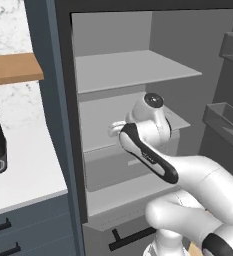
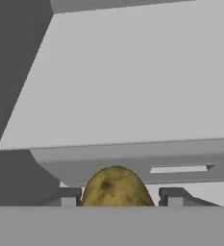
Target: Place one potato and one steak in each tupperware on the nearby counter, to pack two identical lunches.
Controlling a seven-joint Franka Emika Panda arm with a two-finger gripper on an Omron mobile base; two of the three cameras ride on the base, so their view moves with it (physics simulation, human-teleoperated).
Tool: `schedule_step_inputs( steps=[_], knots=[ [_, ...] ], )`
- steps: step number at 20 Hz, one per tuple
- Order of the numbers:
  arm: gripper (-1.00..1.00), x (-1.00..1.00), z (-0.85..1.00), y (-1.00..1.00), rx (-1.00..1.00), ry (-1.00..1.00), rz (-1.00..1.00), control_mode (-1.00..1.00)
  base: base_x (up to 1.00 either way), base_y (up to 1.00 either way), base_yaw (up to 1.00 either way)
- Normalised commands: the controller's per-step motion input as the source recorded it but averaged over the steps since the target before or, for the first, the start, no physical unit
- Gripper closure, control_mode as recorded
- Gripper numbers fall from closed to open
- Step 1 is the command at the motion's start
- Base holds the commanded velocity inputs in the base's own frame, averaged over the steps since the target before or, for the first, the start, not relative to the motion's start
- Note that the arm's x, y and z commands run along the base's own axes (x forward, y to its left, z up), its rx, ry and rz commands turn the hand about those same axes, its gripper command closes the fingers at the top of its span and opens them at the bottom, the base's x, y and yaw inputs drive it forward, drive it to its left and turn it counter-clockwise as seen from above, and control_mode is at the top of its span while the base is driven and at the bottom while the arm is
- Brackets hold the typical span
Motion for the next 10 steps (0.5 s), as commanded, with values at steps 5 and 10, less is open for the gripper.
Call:
schedule_step_inputs(
  steps=[5,10],
  knots=[
    [1.00,-0.83,0.96,-0.36,0.00,0.63,-0.09,-1.00,0.00,0.00,0.00],
    [1.00,-1.00,0.37,-0.02,0.00,0.21,-0.03,-1.00,0.00,0.00,0.00]
  ],
)
